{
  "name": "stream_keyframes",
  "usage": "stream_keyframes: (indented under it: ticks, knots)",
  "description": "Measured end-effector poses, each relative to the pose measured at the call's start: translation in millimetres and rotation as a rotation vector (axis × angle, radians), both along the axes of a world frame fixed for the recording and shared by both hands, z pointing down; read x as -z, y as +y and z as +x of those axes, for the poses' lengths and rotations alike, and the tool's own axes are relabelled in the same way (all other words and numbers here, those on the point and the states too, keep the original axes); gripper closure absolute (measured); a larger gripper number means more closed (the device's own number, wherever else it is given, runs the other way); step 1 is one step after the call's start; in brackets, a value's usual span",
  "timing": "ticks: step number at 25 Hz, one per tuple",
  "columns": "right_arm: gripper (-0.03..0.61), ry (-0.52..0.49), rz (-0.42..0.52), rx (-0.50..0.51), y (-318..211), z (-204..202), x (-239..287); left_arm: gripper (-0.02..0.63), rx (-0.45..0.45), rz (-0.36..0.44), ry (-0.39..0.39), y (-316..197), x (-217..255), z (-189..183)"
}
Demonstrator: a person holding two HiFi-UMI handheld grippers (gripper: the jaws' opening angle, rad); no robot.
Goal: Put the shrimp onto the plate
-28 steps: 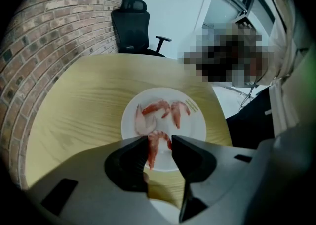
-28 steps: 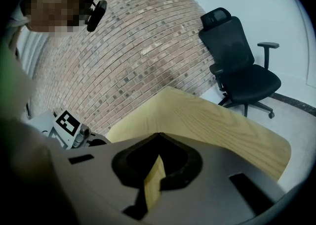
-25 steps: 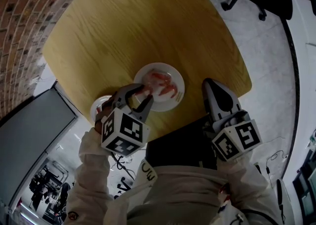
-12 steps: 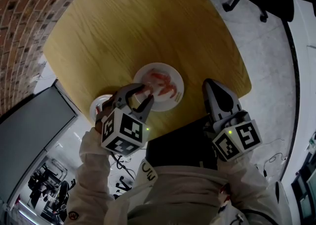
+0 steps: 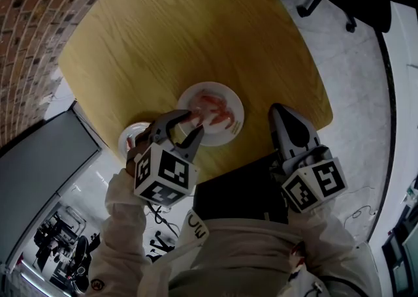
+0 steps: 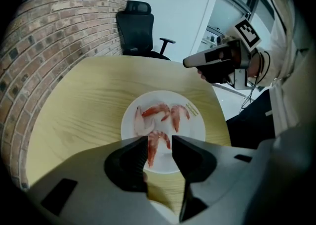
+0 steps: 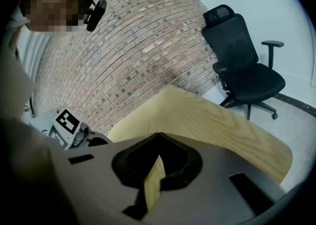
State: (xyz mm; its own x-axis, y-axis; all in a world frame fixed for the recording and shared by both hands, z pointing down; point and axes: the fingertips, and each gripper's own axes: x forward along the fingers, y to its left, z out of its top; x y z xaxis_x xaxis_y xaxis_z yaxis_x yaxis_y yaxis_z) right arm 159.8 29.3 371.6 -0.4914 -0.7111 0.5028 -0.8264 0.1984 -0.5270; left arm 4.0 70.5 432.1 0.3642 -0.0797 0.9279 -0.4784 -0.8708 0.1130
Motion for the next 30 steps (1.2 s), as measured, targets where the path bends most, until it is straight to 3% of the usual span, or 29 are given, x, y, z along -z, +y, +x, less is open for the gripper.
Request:
stream_keyframes:
  ticks: [12, 30]
  knots:
    - [0.554, 0.022, 0.037, 0.128, -9.4, -34.4, 14.6, 0.46, 0.11, 0.026, -0.002, 8.2, 13.8, -28.6]
    - [0.554, -0.003, 0.031, 0.411, 7.7, -165.2, 11.5, 0.462, 0.456, 0.087, -0.08, 53.7, 16.9, -162.3]
